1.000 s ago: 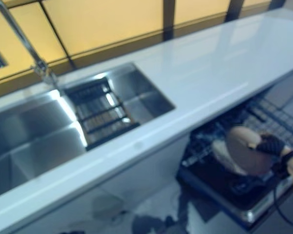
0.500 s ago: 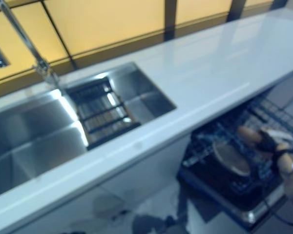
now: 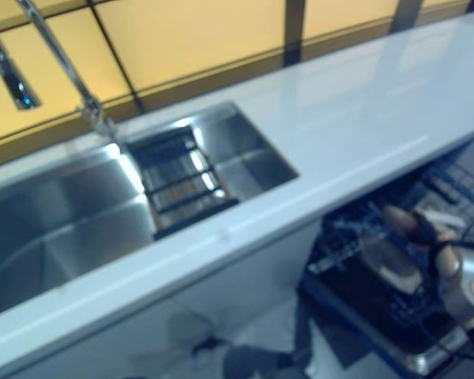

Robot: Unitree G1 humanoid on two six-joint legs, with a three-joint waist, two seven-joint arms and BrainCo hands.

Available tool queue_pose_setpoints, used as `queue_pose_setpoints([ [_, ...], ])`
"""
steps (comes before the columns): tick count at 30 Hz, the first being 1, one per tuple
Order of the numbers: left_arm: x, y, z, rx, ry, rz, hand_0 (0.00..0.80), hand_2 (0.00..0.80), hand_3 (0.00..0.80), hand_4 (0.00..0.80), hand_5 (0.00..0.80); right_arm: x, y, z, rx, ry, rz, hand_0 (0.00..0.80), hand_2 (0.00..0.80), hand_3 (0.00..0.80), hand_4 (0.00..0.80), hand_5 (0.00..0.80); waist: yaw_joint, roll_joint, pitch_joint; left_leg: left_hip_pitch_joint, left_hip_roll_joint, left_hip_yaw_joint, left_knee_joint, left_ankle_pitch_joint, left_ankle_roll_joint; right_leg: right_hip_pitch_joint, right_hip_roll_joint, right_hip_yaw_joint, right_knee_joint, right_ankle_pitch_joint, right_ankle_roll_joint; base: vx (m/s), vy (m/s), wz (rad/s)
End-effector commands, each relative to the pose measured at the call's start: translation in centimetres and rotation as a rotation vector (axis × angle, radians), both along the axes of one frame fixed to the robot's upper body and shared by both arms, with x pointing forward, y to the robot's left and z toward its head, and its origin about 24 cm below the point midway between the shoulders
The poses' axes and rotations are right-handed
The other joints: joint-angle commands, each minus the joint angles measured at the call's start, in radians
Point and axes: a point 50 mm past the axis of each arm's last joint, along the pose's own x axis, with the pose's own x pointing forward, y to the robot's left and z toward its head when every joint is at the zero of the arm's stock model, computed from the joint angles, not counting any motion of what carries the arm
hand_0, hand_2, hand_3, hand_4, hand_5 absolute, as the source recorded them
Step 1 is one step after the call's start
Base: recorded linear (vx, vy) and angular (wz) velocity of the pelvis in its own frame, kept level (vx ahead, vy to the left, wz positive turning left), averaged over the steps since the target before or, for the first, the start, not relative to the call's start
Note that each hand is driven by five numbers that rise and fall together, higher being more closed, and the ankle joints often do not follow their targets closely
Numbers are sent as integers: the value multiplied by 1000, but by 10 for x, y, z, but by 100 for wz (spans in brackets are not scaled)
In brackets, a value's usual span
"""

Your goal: Take plates into dishwasher

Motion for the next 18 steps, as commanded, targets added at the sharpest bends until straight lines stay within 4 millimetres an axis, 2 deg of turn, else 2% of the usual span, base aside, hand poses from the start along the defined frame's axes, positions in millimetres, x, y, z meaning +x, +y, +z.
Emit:
queue_pose_setpoints([
  [1,2,25,7,89,25,-35,0,0,0,0,0,18,6,5,94,-84,-40,800,800,800,800,800,46,-79,-20,35,5,-22,10,-67,31,-27,-65,-47,15,2,103,0,0,0],
  [18,5,22,7,82,16,-51,0,0,0,0,0,21,11,-28,127,12,-89,800,800,800,800,800,62,-70,-16,35,3,-31,8,-65,26,-26,-74,-58,10,5,102,0,0,0],
])
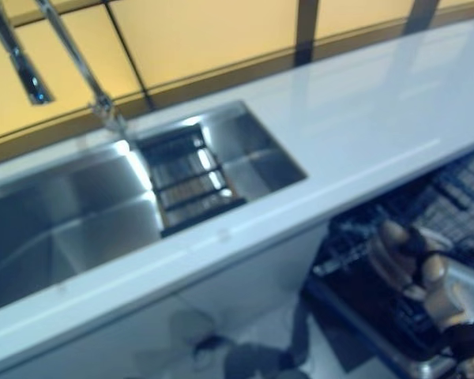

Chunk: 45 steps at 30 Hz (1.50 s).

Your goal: Take plates into dishwasher

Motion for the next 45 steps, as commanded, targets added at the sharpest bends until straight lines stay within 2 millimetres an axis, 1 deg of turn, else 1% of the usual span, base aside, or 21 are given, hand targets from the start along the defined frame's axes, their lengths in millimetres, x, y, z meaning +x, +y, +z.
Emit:
queue_pose_setpoints([
  [1,4,22,7,82,21,-49,0,0,0,0,0,25,14,7,-21,-57,28,800,800,800,800,800,19,-70,-17,36,4,-28,7,-66,24,-26,-71,-52,9,5,102,0,0,0],
  [2,4,22,7,82,21,-49,0,0,0,0,0,25,14,6,-21,-55,28,800,800,800,800,800,19,-70,-17,36,4,-28,7,-66,24,-26,-71,-53,9,5,102,0,0,0],
  [7,6,20,7,81,20,-56,0,0,0,0,0,22,12,-12,-63,30,10,800,800,800,800,800,30,-66,-20,35,6,-35,6,-64,21,-22,-74,-59,6,5,103,-10,-4,3],
  [11,6,20,7,82,24,-66,0,0,0,0,0,21,10,-22,-73,73,-9,800,800,800,800,800,40,-63,-22,34,7,-40,4,-63,19,-19,-77,-67,3,6,103,-18,-8,9],
  [19,8,19,7,83,24,-80,0,0,0,0,0,20,13,-34,-67,121,-30,800,800,800,800,800,56,-58,-30,27,4,-54,1,-57,18,-20,-83,-74,2,7,103,-3,-1,2],
  [22,9,20,7,83,23,-82,0,0,0,0,0,20,13,-34,-54,121,-34,800,800,800,800,800,58,-58,-32,26,4,-56,-1,-55,18,-20,-82,-75,2,8,103,-3,8,4],
  [23,9,20,7,83,24,-82,0,0,0,0,0,20,13,-34,-45,118,-35,715,715,715,715,715,58,-59,-32,27,4,-58,-2,-55,18,-20,-82,-74,2,8,103,4,6,4],
  [24,9,20,7,84,23,-82,0,0,0,0,0,21,14,-34,-45,119,-32,489,489,489,489,489,58,-60,-32,27,4,-58,-2,-55,19,-20,-82,-74,2,8,103,5,6,4],
  [25,9,20,7,86,25,-82,0,0,0,0,0,20,14,-34,-50,114,-29,232,232,232,232,232,57,-62,-32,26,5,-59,-1,-54,19,-21,-81,-73,2,9,103,0,0,0],
  [26,8,21,8,87,25,-82,0,0,0,0,0,20,14,-33,-52,104,-27,0,0,0,0,0,57,-64,-31,27,5,-60,-1,-54,19,-20,-80,-73,2,9,103,0,0,0],
  [34,8,22,8,90,26,-74,0,0,0,0,0,18,12,-18,-37,51,-35,0,0,0,0,0,42,-82,-30,31,10,-50,-2,-53,22,-21,-72,-61,2,11,103,0,0,0],
  [39,9,23,8,96,22,-64,0,0,0,0,0,15,5,-3,-30,45,-58,0,0,0,0,0,30,-100,-29,37,15,-38,-2,-52,22,-19,-67,-51,2,13,103,0,0,0],
  [43,10,26,9,100,20,-55,0,0,0,0,0,15,1,13,-47,32,-55,0,0,0,0,0,21,-110,-27,45,16,-32,-2,-55,22,-13,-64,-46,3,13,105,0,0,0],
  [44,11,27,10,104,19,-52,0,0,0,0,0,16,-3,24,-62,28,-57,0,0,0,0,0,18,-118,-29,47,17,-28,-2,-55,22,-12,-63,-43,4,14,105,0,0,0],
  [45,11,28,10,107,19,-48,0,0,0,0,0,17,-6,30,-65,25,-61,0,0,0,0,0,16,-123,-29,48,18,-27,-2,-55,22,-12,-61,-42,5,15,105,0,0,0],
])
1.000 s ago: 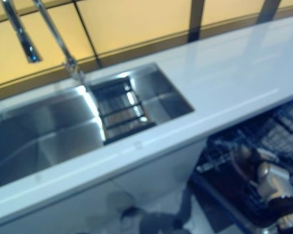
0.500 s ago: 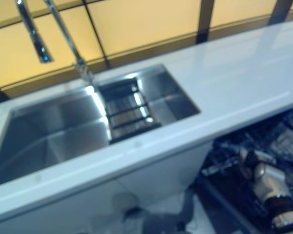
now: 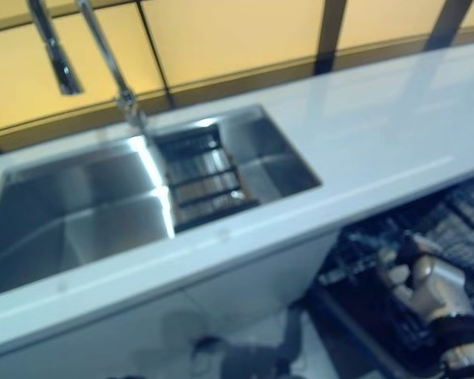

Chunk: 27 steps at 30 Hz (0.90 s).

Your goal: Take plates into dishwasher

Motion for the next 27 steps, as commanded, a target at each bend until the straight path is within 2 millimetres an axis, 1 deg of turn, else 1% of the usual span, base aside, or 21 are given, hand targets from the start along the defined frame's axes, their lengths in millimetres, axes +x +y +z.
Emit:
queue_pose_setpoints([
  [1,5,28,9,88,14,9,0,0,0,0,0,9,-12,44,-62,-75,-21,0,0,0,0,0,-9,-82,-15,53,22,5,-3,-61,17,-27,-54,-3,4,18,109,0,0,0],
  [6,4,36,12,108,21,26,0,0,0,0,0,4,-36,81,-91,-129,-79,0,0,0,0,0,-14,-105,-21,62,25,14,-3,-64,18,-25,-49,5,7,20,111,9,1,-2],
  [10,1,41,13,125,30,48,0,0,0,0,0,-6,-53,99,-76,-184,-132,0,0,0,0,0,-17,-119,-26,68,25,21,-2,-69,23,-23,-46,8,10,19,113,4,-1,-1],
  [13,-5,47,13,157,46,67,0,0,0,0,0,-9,-57,104,-49,-211,-144,0,0,0,0,0,-17,-128,-28,74,24,20,4,-77,29,-19,-46,13,19,15,112,56,-87,-9],
  [15,-9,52,15,182,52,85,0,0,0,0,0,-10,-59,110,-38,-228,-138,0,0,0,0,0,-14,-135,-29,79,27,19,14,-81,34,-21,-45,15,46,-1,106,59,-161,-17],
  [19,-11,60,18,227,65,89,0,0,0,0,0,-8,-59,122,-15,-262,-124,0,0,0,0,0,2,-147,-16,64,45,-5,85,-103,36,-37,-41,-4,122,-42,80,27,-210,-10],
  [20,-10,63,20,249,62,106,0,0,0,0,0,-7,-60,127,-14,-274,-119,0,0,0,0,0,10,-147,-6,59,53,-19,98,-105,34,-43,-34,-17,147,-59,69,16,-249,-3],
  [22,-9,69,23,274,62,139,0,0,0,0,0,-7,-62,134,-1,-293,-130,0,0,0,0,0,24,-146,7,47,69,-40,87,-83,22,-51,-18,-44,170,-79,52,21,-281,4],
  [23,-10,69,23,279,59,151,0,0,0,0,0,-7,-64,137,-3,-301,-141,0,0,0,0,0,29,-143,11,43,78,-49,65,-60,12,-48,-9,-53,167,-83,47,-18,-206,13],
  [24,-9,68,22,279,46,168,0,0,0,0,0,-8,-67,143,-2,-316,-160,0,0,0,0,0,38,-139,18,27,90,-58,39,-22,-3,-43,-1,-65,154,-83,44,-116,-189,19],
  [25,-6,67,23,271,20,176,0,0,0,0,0,-9,-71,151,-4,-340,-188,0,0,0,0,0,51,-134,34,-14,108,-65,19,34,-30,-38,8,-76,133,-80,43,-211,-184,28],
  [26,-1,66,23,265,-2,170,0,0,0,0,0,-10,-75,158,-5,-363,-217,0,0,0,0,0,64,-134,48,-60,118,-80,25,58,-48,-36,11,-80,124,-79,41,-262,-157,32],
  [27,3,63,23,253,-23,168,0,0,0,0,0,-12,-80,166,-9,-393,-244,0,0,0,0,0,68,-137,64,-86,122,-78,52,50,-44,-43,8,-86,121,-79,36,-265,-111,32],
])
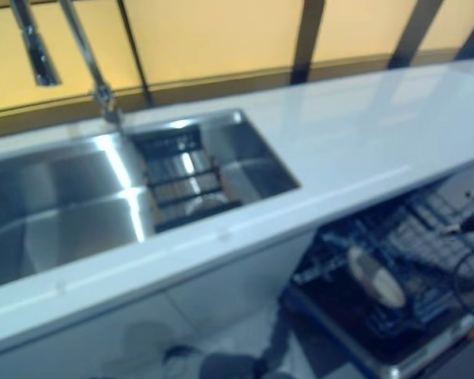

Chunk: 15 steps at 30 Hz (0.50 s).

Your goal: Take plates into dishwasher

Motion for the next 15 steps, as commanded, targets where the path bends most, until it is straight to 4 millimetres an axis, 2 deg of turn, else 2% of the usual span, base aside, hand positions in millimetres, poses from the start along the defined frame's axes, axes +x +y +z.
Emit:
queue_pose_setpoints([
  [1,13,23,12,62,-68,44,0,0,0,0,0,-2,-21,66,-72,-200,-121,0,0,0,0,0,71,-52,56,-62,88,-38,47,25,-27,-39,-15,-45,112,-79,33,-229,-50,22],
  [3,24,19,13,45,-103,25,0,0,0,0,0,-14,-35,73,-67,-232,-204,0,0,0,0,0,49,-46,60,-50,91,20,87,-7,-23,-67,-33,-92,129,-81,18,-228,30,36],
  [4,28,17,13,37,-111,19,0,0,0,0,0,-23,-44,73,-68,-243,-255,0,0,0,0,0,36,-40,57,-26,91,29,127,-51,-30,-68,-41,-108,140,-96,17,-183,57,72],
  [5,29,14,12,34,-107,8,0,0,0,0,0,-32,-52,70,-72,-246,-300,0,0,0,0,0,29,-40,54,-16,83,30,166,-63,-30,-76,-48,-123,148,-97,10,-102,41,74],
  [7,29,12,12,25,-103,8,0,0,0,0,0,-52,-65,64,-68,-256,-387,0,0,0,0,0,10,-38,45,-2,81,5,253,-49,-36,-91,-43,-113,142,-87,-8,-177,31,70],
  [9,34,10,12,28,-98,-7,0,0,0,0,0,-69,-75,60,-62,-263,-448,0,0,0,0,0,-5,-33,44,16,73,-19,303,-59,-37,-115,-39,-104,135,-75,-16,-297,90,61],
  [11,40,9,14,18,-88,-14,0,0,0,0,0,-80,-82,62,-63,-274,-492,0,0,0,0,0,-22,-19,49,49,66,-25,307,-83,-38,-176,-41,-100,151,-58,-10,-417,213,53],
  [12,45,8,14,7,-94,-4,0,0,0,0,0,-79,-83,62,-54,-287,-507,0,0,0,0,0,-26,-10,58,59,48,-42,281,-115,-26,-228,-43,-89,179,-50,0,-435,287,43],
  [14,50,7,16,4,-110,20,0,0,0,0,0,-78,-85,57,-36,-289,-529,0,0,0,0,0,-48,2,66,113,18,-2,190,-197,-1,-297,-67,-87,201,-9,42,-452,287,27],
  [15,51,7,16,12,-106,22,0,0,0,0,0,-79,-87,50,-30,-284,-544,0,0,0,0,0,-46,-1,70,116,4,0,179,-239,19,-313,-77,-88,201,11,59,-294,152,19],
])
